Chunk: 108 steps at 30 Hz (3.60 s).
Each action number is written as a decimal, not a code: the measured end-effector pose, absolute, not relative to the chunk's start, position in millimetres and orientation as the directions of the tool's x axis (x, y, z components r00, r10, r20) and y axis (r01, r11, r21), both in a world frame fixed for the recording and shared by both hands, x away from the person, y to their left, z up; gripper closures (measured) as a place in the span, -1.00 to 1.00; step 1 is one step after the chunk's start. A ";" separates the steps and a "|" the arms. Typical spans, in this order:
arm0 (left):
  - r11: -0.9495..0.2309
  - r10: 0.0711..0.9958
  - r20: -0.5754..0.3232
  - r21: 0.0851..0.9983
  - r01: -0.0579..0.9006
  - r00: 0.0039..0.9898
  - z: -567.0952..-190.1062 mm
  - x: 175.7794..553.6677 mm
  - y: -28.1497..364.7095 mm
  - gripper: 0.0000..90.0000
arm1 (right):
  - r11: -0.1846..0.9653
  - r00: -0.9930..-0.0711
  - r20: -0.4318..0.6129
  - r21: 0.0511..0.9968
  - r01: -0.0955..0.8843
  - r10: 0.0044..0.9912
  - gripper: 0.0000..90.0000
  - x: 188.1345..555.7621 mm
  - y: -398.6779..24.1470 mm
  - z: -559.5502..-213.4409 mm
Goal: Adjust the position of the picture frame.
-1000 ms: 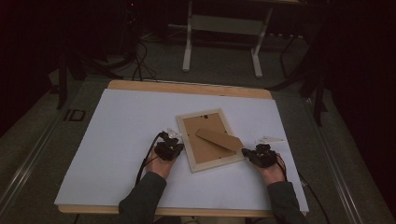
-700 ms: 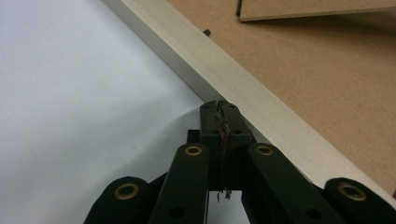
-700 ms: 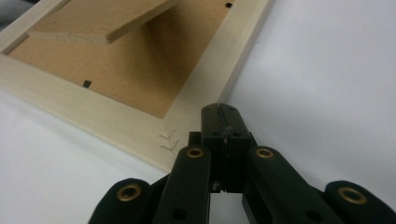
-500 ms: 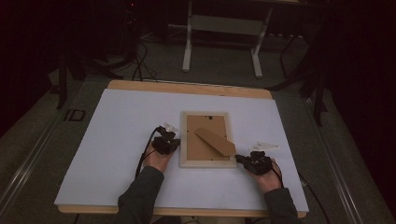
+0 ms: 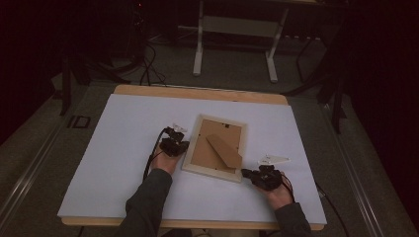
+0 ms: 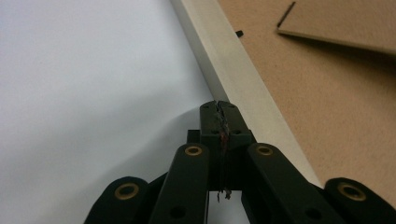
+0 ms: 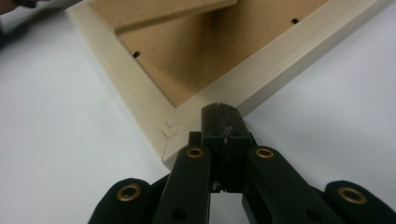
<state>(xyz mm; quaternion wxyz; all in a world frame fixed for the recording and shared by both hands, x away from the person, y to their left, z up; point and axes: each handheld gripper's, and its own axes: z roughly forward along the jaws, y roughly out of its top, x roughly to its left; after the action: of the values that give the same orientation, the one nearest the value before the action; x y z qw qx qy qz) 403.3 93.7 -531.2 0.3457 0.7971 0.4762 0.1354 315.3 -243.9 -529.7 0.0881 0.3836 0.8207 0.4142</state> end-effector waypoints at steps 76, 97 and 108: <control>-0.327 0.807 -0.106 0.738 0.589 0.581 -539.0 298.0 112.4 1.00 | 0.233 -0.456 0.090 0.763 0.603 0.886 1.00 459.5 -259.2 -517.6; -0.315 0.813 -0.115 0.737 0.599 0.570 -539.5 301.2 114.7 1.00 | 0.210 -0.436 0.136 0.726 0.655 0.890 1.00 470.5 -254.2 -527.5; -0.277 0.834 -0.143 0.726 0.629 0.533 -538.8 307.9 123.2 1.00 | 0.241 -0.471 0.131 0.724 0.647 0.872 1.00 460.0 -252.5 -529.6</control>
<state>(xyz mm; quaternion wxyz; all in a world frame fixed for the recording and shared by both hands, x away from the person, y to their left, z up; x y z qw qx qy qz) 307.9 123.2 -538.8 0.3818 0.7877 0.4644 0.1342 460.0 -252.5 -529.6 0.1516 0.4912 0.7730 0.3717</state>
